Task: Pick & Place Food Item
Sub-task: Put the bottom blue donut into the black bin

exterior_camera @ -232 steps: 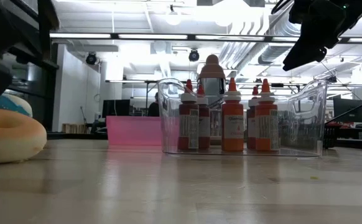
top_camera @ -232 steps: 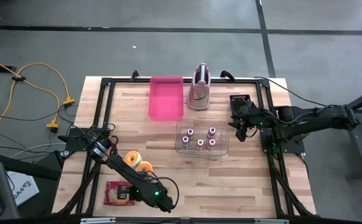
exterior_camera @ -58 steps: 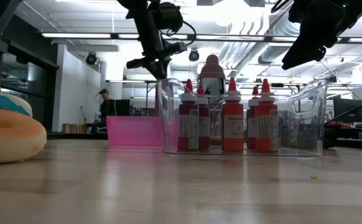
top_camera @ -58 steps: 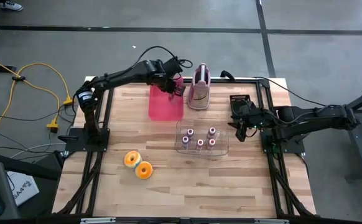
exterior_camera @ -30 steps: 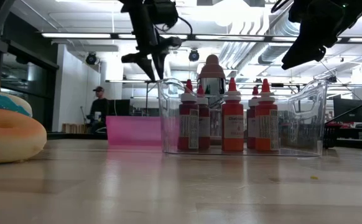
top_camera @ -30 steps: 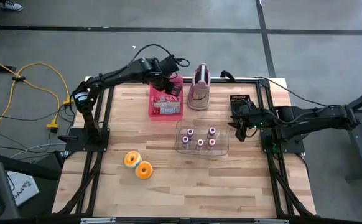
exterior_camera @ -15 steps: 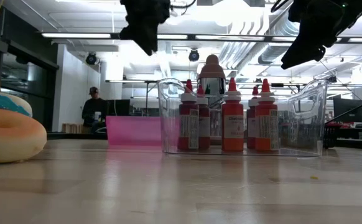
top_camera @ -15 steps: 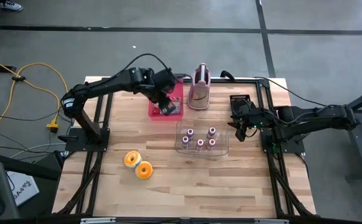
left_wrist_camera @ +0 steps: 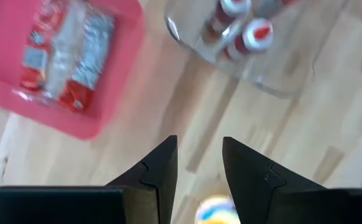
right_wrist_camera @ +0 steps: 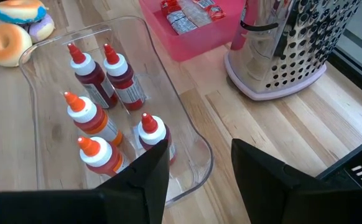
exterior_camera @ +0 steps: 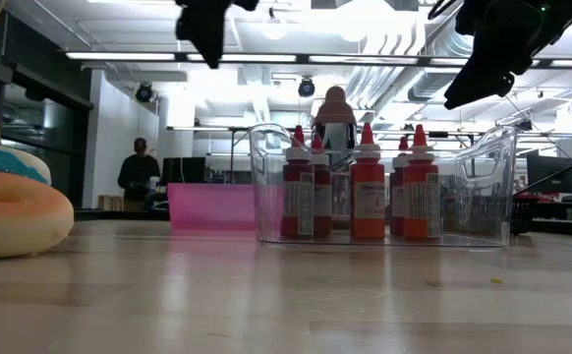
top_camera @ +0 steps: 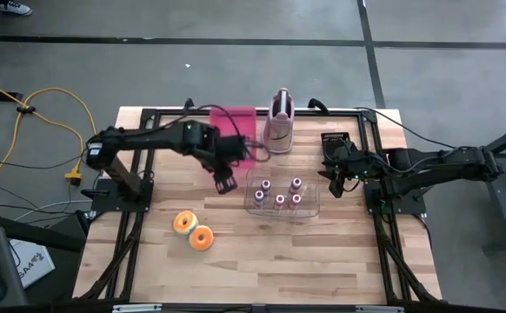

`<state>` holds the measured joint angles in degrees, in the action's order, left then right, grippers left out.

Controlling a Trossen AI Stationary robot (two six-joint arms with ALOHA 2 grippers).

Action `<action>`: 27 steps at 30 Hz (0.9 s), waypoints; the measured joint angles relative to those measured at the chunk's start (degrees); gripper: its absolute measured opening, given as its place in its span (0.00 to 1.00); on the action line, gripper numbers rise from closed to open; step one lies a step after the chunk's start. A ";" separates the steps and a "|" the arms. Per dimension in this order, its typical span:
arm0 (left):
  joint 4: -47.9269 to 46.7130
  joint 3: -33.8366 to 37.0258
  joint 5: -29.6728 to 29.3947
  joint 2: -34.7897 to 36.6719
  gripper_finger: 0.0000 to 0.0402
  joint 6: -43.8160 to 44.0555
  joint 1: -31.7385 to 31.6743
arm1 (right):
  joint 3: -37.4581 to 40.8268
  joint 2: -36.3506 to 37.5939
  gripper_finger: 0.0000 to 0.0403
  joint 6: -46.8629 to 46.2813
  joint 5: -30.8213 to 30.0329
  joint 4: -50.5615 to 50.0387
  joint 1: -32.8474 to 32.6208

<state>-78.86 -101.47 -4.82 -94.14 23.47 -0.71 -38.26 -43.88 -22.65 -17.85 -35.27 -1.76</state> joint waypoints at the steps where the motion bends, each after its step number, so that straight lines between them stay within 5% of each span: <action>1: -0.86 0.00 0.00 -0.21 0.30 0.41 1.07 | 0.00 0.00 0.40 -0.01 0.00 0.00 0.00; 18: -10.09 2.43 -5.20 -2.44 0.30 38.67 18.14 | 0.00 0.02 0.40 0.00 0.00 0.11 0.00; 27: -4.57 6.47 -0.11 -5.98 0.30 35.01 21.65 | 0.00 0.00 0.40 0.00 0.00 0.24 0.00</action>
<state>-83.43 -95.00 -4.93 -100.12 58.48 20.94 -38.26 -43.88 -22.65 -17.85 -35.02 -1.76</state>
